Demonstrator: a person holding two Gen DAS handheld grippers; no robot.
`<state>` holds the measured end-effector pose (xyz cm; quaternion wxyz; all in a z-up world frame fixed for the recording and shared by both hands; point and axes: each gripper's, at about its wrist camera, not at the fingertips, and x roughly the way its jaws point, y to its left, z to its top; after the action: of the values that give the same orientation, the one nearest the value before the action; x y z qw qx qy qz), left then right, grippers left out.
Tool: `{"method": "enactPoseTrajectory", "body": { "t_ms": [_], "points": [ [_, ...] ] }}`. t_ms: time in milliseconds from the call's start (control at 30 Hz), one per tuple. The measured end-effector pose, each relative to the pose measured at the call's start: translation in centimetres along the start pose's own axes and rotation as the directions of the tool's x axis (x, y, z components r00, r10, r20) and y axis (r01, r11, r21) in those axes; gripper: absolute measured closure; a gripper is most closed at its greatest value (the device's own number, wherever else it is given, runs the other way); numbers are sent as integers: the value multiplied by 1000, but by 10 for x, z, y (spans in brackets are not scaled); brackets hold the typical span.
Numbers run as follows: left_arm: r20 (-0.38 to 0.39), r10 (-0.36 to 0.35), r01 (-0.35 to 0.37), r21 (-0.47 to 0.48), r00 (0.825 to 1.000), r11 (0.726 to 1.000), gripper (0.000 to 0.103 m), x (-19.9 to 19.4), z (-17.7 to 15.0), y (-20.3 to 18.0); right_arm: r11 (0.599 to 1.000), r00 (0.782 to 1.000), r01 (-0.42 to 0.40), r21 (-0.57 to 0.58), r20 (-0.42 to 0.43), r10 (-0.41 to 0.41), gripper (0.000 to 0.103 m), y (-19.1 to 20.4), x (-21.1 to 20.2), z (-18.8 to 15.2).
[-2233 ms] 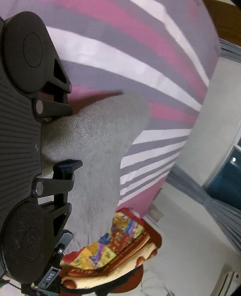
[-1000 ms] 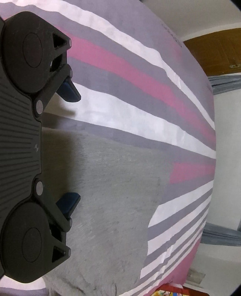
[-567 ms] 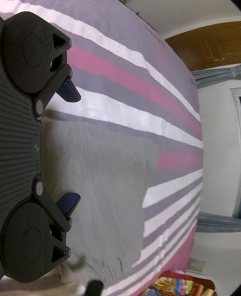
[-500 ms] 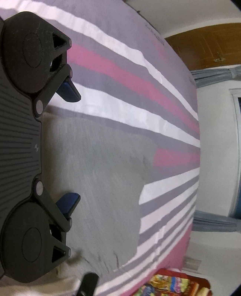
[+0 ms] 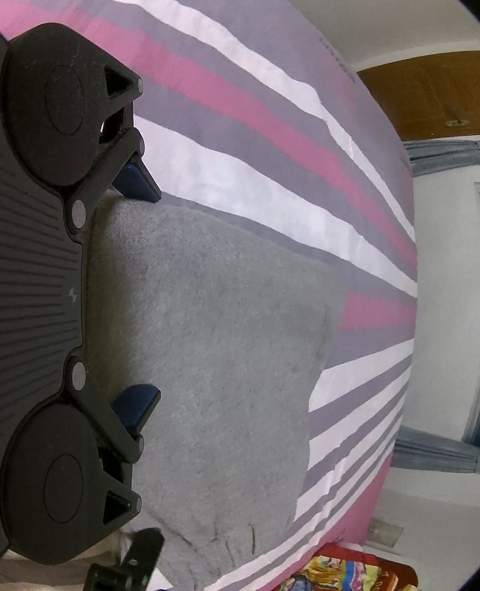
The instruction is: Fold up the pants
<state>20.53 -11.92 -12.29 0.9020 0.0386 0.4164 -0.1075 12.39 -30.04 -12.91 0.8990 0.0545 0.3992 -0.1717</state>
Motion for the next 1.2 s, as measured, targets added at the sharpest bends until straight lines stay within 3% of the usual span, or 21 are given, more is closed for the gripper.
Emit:
{"method": "enactPoseTrajectory", "body": {
  "t_ms": [300,533,1033,1200],
  "points": [
    [-1,43,-43,40,999,998,0,-10,1,-5,999,999,-25,20,-32,26,0,3,-6,-1],
    [9,43,-43,50,999,998,0,-41,2,-1,997,997,-69,24,-23,70,0,8,-33,-2],
    [177,3,-19,88,984,996,0,-190,-32,18,989,979,-142,28,149,137,0,9,-178,-34],
    [252,5,-35,116,968,993,0,-232,-55,22,984,971,-171,44,179,161,0,8,-210,-48]
  ]
}}
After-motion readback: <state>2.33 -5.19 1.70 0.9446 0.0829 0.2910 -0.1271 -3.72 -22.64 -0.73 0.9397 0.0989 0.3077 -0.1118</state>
